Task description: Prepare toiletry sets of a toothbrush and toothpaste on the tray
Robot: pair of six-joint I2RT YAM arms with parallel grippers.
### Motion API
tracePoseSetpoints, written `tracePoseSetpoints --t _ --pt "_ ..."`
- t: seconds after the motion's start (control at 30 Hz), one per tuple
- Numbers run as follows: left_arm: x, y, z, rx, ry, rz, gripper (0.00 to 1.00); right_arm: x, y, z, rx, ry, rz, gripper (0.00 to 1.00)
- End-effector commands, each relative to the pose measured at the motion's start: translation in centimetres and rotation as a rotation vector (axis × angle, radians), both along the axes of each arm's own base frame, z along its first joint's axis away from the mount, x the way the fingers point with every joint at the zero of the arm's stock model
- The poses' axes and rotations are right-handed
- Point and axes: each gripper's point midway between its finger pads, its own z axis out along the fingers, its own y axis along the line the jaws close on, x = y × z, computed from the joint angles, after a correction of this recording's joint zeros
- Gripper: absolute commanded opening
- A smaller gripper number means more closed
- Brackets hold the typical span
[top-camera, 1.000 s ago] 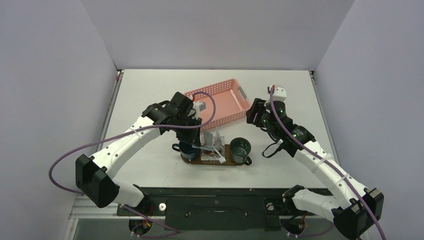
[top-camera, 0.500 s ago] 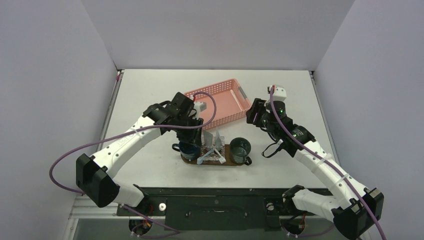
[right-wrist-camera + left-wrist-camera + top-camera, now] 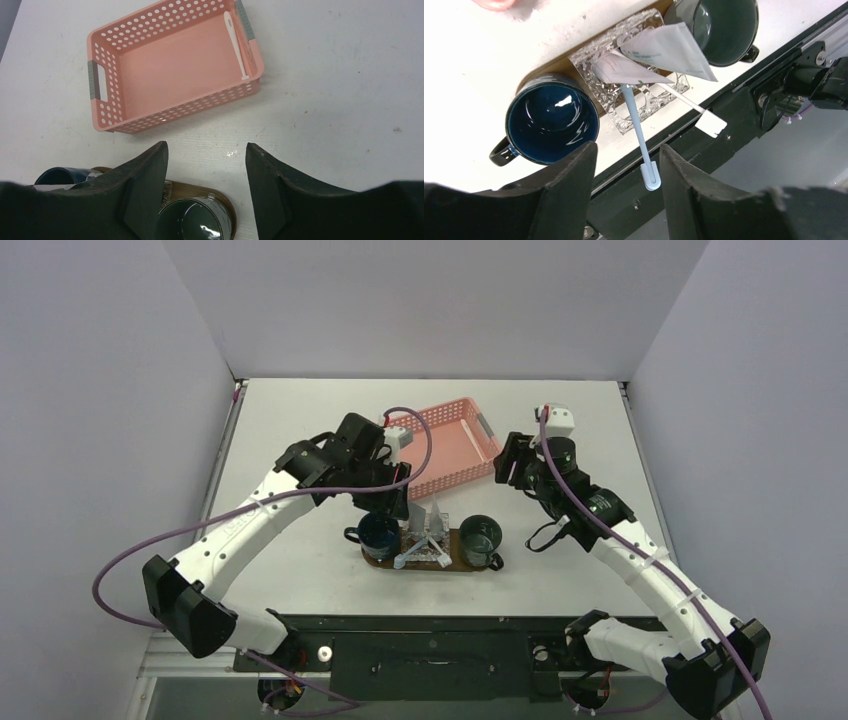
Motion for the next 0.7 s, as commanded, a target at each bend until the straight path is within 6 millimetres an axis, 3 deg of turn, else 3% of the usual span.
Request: tracePoseSetpoints --t 0.0,0.17,0.47,0.57,0.67 --pt "1.6 0.0 4.9 -0.062 -0.182 0.008 0.52 0.3 -0.5 4.6 0.005 -0.111 0.016 0.55" --pt "2.8 0.6 7.7 -0.086 -0.313 0.041 0.63 0.2 -0.5 6.1 0.010 -0.143 0.030 0.57" --pt "4.2 4.1 13.4 -0.123 -0.605 0.168 0.84 -0.6 -2.2 10.3 0.029 -0.253 -0.019 0.58" --pt "4.4 5.6 14.8 -0.122 -0.691 0.213 0.99 -1.0 -2.7 11.0 0.035 -0.275 -0.036 0.59" --pt "4.6 6.7 15.4 -0.118 -0.744 0.250 0.97 -1.3 -3.5 11.1 0.025 -0.278 -0.067 0.60"
